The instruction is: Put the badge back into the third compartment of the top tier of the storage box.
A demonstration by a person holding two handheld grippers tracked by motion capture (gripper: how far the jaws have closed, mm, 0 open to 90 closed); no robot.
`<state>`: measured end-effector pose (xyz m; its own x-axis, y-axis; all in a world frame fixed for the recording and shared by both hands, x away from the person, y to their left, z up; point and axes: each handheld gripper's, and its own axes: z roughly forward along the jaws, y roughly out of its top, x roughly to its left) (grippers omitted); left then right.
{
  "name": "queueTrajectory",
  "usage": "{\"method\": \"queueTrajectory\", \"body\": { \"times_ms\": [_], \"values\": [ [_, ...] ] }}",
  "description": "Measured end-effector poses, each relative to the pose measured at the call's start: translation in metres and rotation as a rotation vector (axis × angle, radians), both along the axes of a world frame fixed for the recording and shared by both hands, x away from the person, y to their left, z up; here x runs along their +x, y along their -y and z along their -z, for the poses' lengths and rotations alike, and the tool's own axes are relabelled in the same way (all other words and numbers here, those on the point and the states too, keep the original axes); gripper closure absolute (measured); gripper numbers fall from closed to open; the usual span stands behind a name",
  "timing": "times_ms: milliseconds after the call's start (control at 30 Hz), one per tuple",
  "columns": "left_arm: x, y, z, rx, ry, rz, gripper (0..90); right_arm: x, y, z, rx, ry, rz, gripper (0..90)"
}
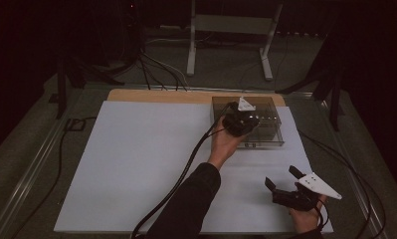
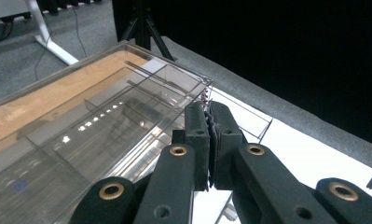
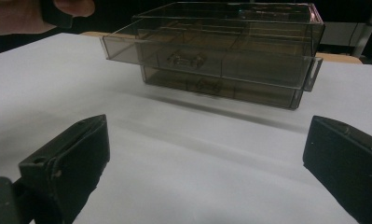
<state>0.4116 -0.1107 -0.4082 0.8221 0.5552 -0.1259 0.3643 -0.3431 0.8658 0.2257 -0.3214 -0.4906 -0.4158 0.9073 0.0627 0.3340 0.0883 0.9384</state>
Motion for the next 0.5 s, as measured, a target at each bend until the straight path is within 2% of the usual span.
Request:
{"method": "queueTrajectory", "body": {
  "times_ms": [500],
  "values": [
    [-0.004, 0.022, 0.013, 0.039, -0.039, 0.035, 88.8, -0.001, 0.000, -0.001, 0.000, 0.003, 0.000, 0.8]
  ]
}}
